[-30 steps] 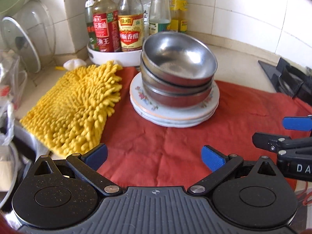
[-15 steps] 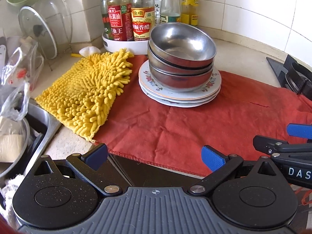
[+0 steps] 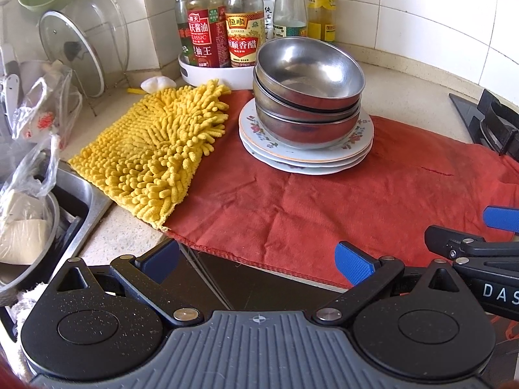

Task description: Organize plates and bowls

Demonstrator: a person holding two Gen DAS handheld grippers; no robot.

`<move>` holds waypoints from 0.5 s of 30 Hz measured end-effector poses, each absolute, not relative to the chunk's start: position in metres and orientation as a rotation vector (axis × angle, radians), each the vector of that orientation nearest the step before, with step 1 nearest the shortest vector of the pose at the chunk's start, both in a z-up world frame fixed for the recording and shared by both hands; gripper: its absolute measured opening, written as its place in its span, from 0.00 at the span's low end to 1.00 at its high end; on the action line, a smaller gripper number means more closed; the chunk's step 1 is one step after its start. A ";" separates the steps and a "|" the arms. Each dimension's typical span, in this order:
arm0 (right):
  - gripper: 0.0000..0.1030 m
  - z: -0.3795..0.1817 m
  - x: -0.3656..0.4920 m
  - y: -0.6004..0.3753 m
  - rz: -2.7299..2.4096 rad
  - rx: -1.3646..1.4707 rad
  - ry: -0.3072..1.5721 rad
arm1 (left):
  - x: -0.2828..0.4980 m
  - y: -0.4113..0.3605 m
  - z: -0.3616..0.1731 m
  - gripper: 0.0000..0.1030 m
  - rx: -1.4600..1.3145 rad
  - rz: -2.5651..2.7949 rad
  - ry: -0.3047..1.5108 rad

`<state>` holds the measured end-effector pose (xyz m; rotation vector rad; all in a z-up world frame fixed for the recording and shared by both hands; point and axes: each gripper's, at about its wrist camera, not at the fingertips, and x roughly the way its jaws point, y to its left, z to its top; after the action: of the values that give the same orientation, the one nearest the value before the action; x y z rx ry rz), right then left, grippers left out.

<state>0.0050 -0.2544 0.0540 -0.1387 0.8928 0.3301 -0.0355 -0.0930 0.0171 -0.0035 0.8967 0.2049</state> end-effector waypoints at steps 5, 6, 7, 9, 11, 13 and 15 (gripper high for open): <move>0.67 0.055 0.004 -0.254 0.331 -0.139 0.890 | -0.036 -0.093 0.017 0.99 -0.009 0.200 0.900; 0.67 0.055 0.004 -0.255 0.333 -0.139 0.889 | -0.037 -0.094 0.017 0.99 -0.009 0.200 0.898; 0.67 0.055 0.003 -0.255 0.333 -0.139 0.887 | -0.037 -0.094 0.018 0.99 -0.008 0.200 0.895; 0.67 0.056 0.002 -0.255 0.333 -0.138 0.883 | -0.038 -0.094 0.018 0.99 -0.008 0.200 0.891; 0.67 0.057 0.001 -0.256 0.334 -0.138 0.878 | -0.039 -0.094 0.019 0.99 -0.012 0.200 0.890; 0.67 0.058 0.000 -0.256 0.335 -0.138 0.875 | -0.040 -0.094 0.020 0.99 -0.012 0.202 0.884; 0.67 0.059 -0.001 -0.256 0.336 -0.141 0.871 | -0.041 -0.094 0.021 0.99 -0.011 0.203 0.883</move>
<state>-0.0009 -0.2559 0.0587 -0.1409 0.8712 0.3360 -0.0412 -0.0937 0.0206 -0.0111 0.8830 0.2027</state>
